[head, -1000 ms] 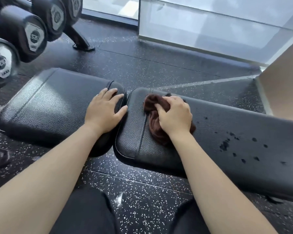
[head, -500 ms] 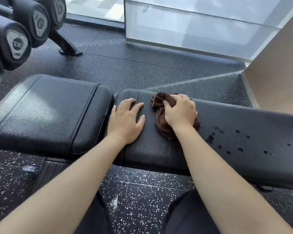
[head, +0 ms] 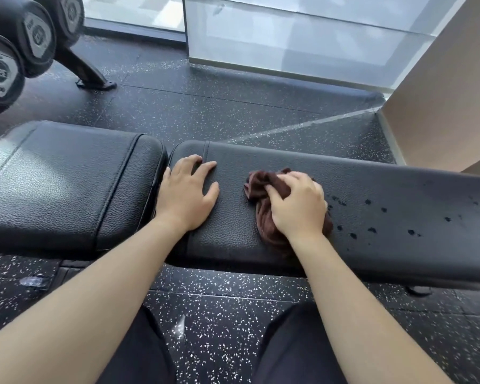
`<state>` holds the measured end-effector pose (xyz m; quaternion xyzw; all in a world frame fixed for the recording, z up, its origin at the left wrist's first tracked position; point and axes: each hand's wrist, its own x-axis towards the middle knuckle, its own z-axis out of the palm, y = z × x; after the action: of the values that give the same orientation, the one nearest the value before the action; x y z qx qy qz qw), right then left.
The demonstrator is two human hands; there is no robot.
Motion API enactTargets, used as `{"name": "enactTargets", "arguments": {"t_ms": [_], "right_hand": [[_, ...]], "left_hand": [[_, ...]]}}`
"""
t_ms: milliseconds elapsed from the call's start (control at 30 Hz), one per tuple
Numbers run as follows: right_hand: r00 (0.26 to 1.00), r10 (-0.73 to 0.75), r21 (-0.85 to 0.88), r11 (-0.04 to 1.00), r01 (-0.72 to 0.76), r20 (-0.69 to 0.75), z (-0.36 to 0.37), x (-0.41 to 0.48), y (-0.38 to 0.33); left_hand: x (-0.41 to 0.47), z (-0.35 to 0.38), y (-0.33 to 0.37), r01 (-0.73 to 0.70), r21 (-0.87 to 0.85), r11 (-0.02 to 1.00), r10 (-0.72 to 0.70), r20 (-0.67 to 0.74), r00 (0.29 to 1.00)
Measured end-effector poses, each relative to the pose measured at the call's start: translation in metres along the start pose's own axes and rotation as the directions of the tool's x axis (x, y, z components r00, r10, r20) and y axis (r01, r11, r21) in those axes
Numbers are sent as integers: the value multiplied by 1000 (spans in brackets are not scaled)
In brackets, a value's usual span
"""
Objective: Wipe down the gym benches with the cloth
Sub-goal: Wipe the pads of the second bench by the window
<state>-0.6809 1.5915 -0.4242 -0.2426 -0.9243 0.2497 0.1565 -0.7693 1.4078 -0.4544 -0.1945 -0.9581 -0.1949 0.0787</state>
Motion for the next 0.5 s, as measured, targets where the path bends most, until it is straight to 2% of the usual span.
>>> {"name": "enactTargets", "arguments": {"t_ms": [100, 233, 300, 400, 500], "right_hand": [[998, 45, 13, 999, -45, 49, -1, 27, -6], [997, -43, 56, 998, 39, 63, -13, -4, 13], [997, -64, 46, 997, 61, 49, -23, -26, 31], [1000, 17, -8, 1000, -17, 9, -33, -32, 42], [998, 70, -100, 993, -70, 1, -32, -33, 31]], "left_hand": [[-1, -4, 1, -2, -3, 1000, 2, 26, 1000], [-4, -5, 4, -7, 21, 1000, 6, 51, 999], [-3, -6, 9, -55, 47, 997, 52, 60, 997], [2, -3, 30, -149, -17, 989, 150, 122, 981], [2, 6, 47, -129, -64, 990, 137, 138, 981]]}}
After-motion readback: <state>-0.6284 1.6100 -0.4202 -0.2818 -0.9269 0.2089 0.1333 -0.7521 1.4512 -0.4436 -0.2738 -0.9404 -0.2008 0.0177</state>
